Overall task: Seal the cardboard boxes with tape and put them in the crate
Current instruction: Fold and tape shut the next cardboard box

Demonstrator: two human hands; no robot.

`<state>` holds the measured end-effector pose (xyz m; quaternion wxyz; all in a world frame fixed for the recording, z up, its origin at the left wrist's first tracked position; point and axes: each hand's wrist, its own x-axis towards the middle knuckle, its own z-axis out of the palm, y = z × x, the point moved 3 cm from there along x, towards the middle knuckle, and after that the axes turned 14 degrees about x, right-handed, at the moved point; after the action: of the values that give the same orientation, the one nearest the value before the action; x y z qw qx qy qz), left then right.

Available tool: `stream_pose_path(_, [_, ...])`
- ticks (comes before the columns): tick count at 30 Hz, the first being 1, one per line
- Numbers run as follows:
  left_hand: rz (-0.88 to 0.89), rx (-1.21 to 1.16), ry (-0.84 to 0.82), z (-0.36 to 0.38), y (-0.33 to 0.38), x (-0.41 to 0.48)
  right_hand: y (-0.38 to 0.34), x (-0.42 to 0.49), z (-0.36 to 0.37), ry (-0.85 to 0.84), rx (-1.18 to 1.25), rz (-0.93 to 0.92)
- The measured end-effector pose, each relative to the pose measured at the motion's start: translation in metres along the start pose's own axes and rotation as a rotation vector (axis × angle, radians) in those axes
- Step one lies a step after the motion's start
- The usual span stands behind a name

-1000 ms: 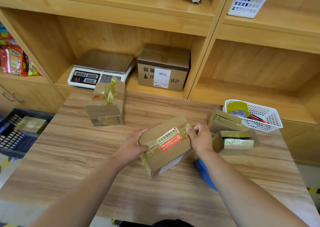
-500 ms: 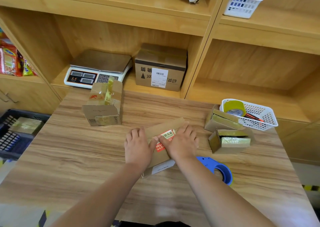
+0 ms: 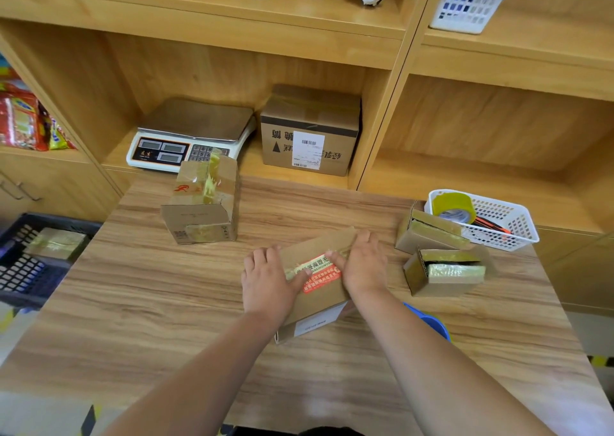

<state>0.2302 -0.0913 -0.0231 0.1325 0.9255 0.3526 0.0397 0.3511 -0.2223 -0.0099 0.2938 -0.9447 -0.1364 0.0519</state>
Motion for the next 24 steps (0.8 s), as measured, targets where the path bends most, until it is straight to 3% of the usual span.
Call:
stream_pose_path(7, [-0.004, -0.045, 0.011, 0.002, 0.001, 0.002, 0.018, 0.003, -0.015, 0.011, 0.169, -0.049])
stream_pose_path(14, [0.022, -0.073, -0.029, 0.003, 0.001, 0.009, 0.029, -0.009, -0.003, -0.080, 0.250, 0.192])
stream_pose_path(24, [0.026, -0.195, -0.042, -0.001, 0.001, 0.008, 0.031, -0.006, -0.002, 0.006, 0.261, 0.228])
